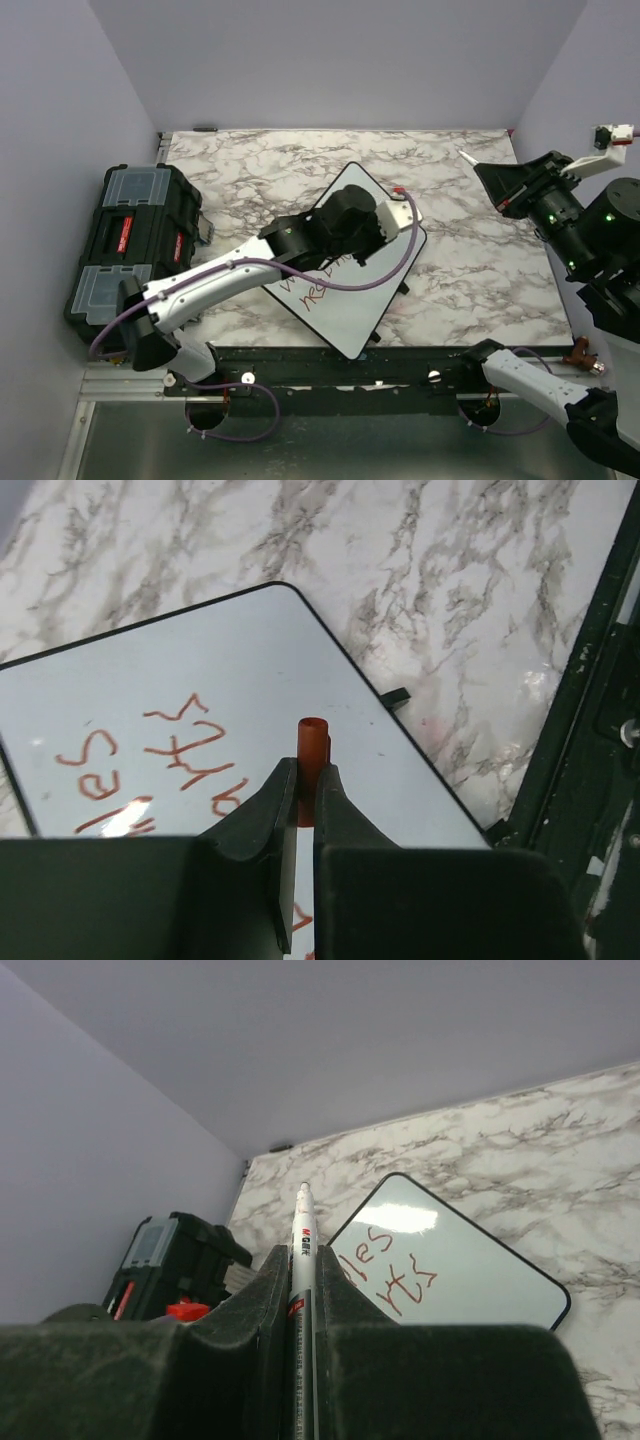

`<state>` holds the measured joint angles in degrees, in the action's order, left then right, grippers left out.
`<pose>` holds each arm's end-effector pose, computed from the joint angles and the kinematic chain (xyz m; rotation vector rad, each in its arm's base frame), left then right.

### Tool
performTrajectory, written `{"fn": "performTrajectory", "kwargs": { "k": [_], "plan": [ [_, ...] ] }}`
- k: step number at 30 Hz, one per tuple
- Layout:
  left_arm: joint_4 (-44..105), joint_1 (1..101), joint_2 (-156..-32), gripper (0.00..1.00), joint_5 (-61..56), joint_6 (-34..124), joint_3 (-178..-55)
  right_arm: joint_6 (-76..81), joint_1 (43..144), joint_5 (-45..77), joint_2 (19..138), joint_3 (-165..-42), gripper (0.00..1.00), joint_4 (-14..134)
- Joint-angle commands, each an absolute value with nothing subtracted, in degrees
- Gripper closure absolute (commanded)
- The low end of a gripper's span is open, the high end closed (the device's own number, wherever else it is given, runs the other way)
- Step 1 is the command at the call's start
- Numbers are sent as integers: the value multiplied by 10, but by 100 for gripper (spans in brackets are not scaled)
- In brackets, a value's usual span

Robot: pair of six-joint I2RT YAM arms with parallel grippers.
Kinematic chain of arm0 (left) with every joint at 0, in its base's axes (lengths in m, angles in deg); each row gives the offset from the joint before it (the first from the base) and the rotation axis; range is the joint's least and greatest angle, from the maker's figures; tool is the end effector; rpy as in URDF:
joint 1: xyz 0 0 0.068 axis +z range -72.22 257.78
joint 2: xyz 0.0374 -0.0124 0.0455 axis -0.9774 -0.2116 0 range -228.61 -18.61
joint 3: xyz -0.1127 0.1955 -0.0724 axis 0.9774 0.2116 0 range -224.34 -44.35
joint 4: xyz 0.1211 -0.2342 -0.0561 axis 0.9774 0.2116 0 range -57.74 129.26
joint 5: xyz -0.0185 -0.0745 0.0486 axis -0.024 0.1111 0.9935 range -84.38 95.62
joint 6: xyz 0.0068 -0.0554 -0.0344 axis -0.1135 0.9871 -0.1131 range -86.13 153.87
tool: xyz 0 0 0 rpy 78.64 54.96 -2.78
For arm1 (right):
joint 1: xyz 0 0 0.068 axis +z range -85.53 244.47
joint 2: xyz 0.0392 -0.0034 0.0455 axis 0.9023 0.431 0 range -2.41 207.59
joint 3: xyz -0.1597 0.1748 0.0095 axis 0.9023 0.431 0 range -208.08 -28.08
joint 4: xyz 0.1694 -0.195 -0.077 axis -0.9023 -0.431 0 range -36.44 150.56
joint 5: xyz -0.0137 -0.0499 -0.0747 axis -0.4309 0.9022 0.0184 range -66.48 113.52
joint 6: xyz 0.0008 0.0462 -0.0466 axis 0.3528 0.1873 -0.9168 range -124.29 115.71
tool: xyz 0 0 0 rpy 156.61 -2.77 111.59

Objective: Write a sentence on the whiteboard
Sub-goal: Insert the whiteboard marker without the cap into the pen cap.

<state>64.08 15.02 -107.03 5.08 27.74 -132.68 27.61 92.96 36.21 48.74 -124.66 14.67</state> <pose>0.1708 -0.3327 0.3334 1.2410 1.7993 -0.5849 0.1260 0.0556 0.5118 0.2250 1.6007 0.6472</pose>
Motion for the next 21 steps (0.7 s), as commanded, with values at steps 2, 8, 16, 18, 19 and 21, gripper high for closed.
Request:
{"fn": "performTrajectory", "kwargs": {
  "k": [2,8,16,18,19,21],
  "plan": [
    [520,170,-932,100,83,167,-1194,280,930,266,511,-1222,99,167],
    [453,230,-796,100,25,178,-1090,268,930,176,533,-1200,99,178],
    [400,308,-658,100,-127,164,-990,255,930,53,552,-1175,99,204],
    [396,308,-646,100,-148,160,-980,253,930,20,558,-1169,99,209],
    [394,310,-642,100,-158,160,-976,252,930,1,562,-1166,99,211],
    [391,312,-638,100,-175,159,-967,250,930,-35,571,-1162,99,213]
  ]
}}
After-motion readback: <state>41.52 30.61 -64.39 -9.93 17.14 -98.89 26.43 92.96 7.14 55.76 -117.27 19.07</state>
